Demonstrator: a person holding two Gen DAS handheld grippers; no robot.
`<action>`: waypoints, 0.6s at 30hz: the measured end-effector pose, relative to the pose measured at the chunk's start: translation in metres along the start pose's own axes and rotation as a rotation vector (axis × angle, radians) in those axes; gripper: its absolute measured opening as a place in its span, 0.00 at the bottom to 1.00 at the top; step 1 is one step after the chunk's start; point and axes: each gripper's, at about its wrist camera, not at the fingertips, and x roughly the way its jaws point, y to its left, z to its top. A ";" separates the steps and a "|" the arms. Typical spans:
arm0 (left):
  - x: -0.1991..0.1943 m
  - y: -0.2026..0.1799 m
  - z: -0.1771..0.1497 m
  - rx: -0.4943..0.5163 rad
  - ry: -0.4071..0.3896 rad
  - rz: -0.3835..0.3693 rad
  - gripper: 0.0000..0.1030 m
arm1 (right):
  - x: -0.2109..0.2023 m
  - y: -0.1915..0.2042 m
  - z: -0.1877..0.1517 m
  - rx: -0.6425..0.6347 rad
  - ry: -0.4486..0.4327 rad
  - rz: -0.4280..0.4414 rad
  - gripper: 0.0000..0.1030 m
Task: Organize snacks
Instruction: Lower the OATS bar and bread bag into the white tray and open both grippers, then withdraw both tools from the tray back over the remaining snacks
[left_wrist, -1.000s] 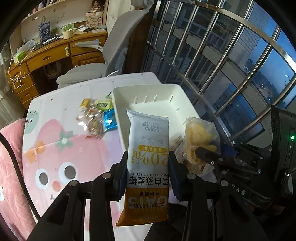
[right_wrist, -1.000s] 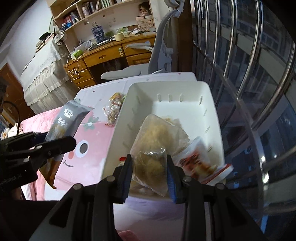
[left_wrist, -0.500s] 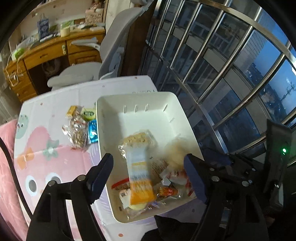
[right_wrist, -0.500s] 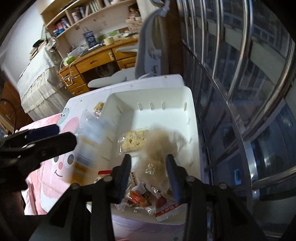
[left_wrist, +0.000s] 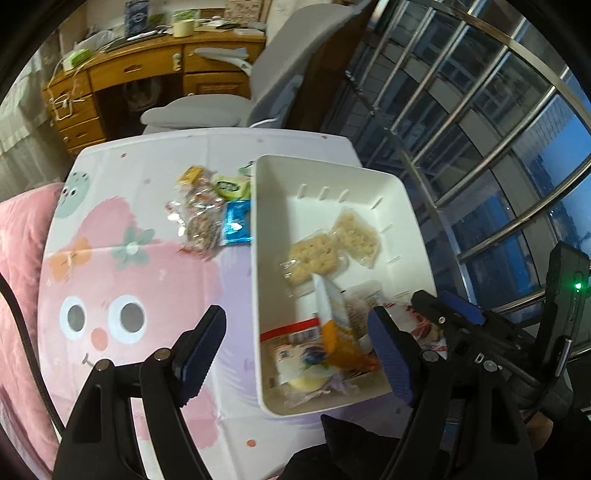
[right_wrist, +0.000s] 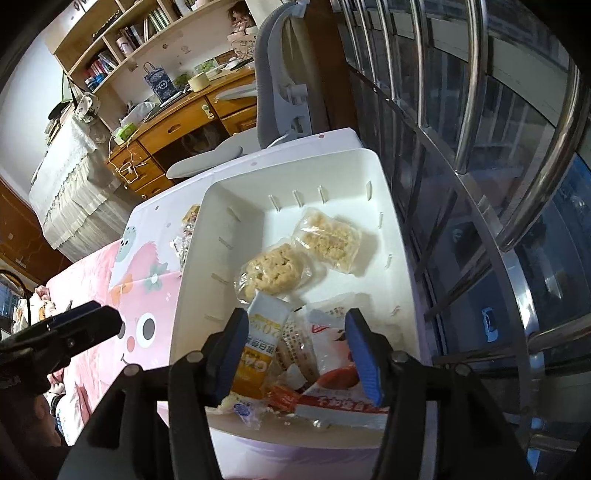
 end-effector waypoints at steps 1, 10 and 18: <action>-0.002 0.004 -0.001 -0.004 0.001 0.002 0.77 | 0.001 0.002 -0.001 0.002 -0.002 0.001 0.54; -0.027 0.057 -0.016 -0.011 0.033 0.010 0.80 | -0.003 0.037 -0.014 0.046 -0.025 0.008 0.54; -0.063 0.101 -0.015 0.099 0.021 -0.011 0.80 | -0.010 0.090 -0.036 0.110 -0.069 -0.022 0.54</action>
